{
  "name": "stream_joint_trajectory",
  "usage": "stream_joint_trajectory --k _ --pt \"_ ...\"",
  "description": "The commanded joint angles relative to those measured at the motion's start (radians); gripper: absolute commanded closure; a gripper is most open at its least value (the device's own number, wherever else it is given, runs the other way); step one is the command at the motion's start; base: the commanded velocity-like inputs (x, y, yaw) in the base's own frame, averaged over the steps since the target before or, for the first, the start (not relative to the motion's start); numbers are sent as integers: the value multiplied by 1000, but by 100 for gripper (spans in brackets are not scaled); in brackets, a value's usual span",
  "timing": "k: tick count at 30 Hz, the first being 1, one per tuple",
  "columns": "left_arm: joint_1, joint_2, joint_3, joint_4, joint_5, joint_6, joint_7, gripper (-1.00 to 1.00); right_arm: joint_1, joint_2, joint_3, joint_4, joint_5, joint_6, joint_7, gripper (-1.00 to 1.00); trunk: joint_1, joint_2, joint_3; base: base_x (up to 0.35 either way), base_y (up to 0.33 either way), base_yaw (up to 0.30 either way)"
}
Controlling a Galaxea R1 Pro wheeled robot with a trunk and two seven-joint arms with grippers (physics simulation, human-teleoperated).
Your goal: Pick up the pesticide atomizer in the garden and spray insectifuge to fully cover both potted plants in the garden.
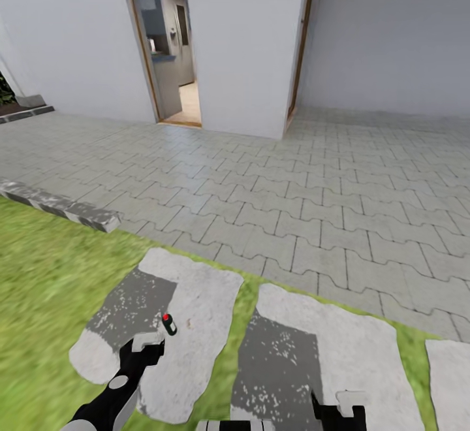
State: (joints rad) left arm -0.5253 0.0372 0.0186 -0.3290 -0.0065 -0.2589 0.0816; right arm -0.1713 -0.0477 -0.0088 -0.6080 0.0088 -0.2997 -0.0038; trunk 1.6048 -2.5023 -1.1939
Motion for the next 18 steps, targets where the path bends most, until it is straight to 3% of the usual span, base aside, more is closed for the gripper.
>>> stream_joint_trajectory --k 1,18 --pt "0 0 2 1 -1 -3 1 -100 0 0 0 1 1 -3 0 -100 0 0 -1 214 -135 0" --pt "0 1 4 1 11 -4 1 -100 0 0 -3 1 2 -3 -1 -100 0 0 -1 254 -133 0"
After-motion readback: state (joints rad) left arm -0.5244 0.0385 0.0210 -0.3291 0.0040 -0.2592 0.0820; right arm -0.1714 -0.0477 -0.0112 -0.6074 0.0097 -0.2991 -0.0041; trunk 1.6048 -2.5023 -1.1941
